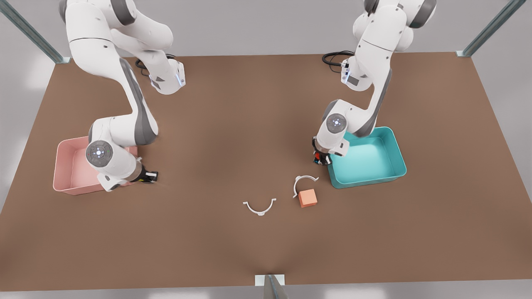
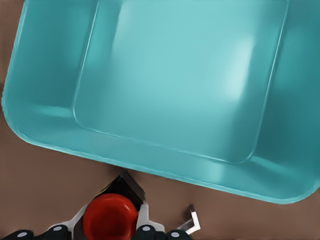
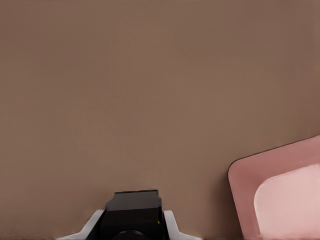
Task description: Place the red button in the blue storage box with the left arm, and place the yellow button in the pink storage box with the right arm
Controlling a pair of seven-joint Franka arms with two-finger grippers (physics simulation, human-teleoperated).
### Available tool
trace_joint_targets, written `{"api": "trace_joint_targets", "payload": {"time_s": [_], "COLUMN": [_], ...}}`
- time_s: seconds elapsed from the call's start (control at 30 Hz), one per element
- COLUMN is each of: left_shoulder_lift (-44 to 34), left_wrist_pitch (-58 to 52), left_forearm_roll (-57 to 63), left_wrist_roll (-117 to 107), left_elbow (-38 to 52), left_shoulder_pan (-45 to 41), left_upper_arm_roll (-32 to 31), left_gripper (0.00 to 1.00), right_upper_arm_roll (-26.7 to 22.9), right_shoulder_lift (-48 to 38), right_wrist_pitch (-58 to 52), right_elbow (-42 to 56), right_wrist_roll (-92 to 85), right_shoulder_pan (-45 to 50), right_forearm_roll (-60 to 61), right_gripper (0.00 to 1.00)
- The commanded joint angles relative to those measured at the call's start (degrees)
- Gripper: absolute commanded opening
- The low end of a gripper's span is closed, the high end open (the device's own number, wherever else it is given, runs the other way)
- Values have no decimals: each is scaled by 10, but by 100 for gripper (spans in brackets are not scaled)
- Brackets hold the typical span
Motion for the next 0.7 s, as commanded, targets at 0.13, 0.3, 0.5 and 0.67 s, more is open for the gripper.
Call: {"api": "trace_joint_targets", "payload": {"time_s": [0.13, 0.3, 0.5, 0.67], "left_shoulder_lift": [-101, -123, -24, -7], "left_wrist_pitch": [-164, -207, -118, -102], "left_forearm_roll": [0, -1, -13, -21], "left_wrist_roll": [141, 273, 310, 309], "left_elbow": [5, 4, 6, 6], "left_shoulder_pan": [1, 1, -3, -4], "left_upper_arm_roll": [44, 127, 151, 149], "left_gripper": [53, 53, 53, 100], "right_upper_arm_roll": [2, 1, 0, 0], "right_shoulder_lift": [-57, -69, 2, 62], "right_wrist_pitch": [-44, -42, 14, 44], "right_elbow": [-64, -75, -76, -75], "right_wrist_roll": [-250, -339, -413, -453], "right_shoulder_pan": [-99, -168, -230, -274], "right_forearm_roll": [-2, -2, -4, -1], "right_gripper": [49, 49, 49, 59]}}
